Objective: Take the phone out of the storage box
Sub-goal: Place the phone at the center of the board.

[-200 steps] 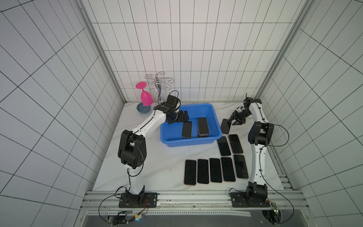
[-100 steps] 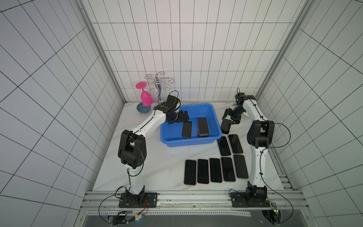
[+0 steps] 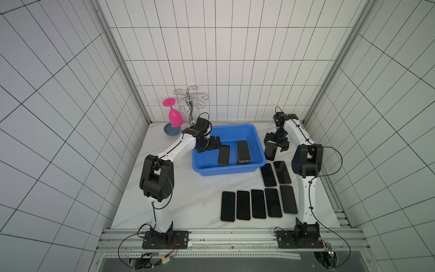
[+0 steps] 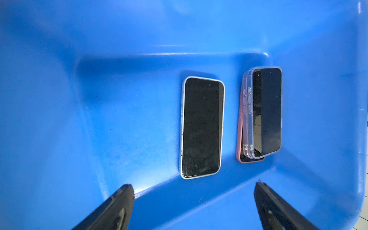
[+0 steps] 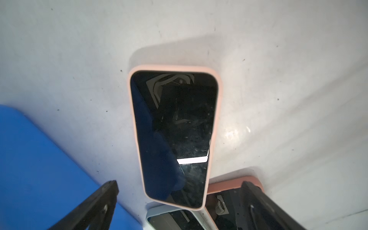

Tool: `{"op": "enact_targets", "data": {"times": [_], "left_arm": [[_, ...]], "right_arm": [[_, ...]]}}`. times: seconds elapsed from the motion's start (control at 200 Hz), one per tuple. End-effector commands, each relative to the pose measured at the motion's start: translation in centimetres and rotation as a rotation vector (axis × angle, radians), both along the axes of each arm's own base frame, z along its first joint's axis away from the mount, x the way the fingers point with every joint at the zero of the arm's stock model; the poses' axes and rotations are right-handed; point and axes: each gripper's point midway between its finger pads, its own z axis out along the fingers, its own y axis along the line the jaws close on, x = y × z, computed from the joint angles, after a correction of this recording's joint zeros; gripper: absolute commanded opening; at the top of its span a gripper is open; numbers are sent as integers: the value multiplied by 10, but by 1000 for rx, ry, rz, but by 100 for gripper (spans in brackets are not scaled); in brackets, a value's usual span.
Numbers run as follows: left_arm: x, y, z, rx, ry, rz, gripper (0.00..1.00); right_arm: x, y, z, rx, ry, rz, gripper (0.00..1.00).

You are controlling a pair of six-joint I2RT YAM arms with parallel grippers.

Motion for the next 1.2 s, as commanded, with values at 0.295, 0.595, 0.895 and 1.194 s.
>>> {"op": "enact_targets", "data": {"times": [0.295, 0.595, 0.895, 1.194], "left_arm": [[0, 8, 19, -29, -55, 20, 98], [-1, 13, 14, -14, -42, 27, 98], [1, 16, 11, -6, -35, 38, 98], [-1, 24, 7, 18, -25, 52, 98]], "right_arm": [[14, 3, -29, -91, 34, -11, 99], [6, 1, -30, -155, 58, 37, 99], [0, 1, -47, -171, 95, 71, 100], [3, -2, -61, -180, 122, 102, 92]]}}
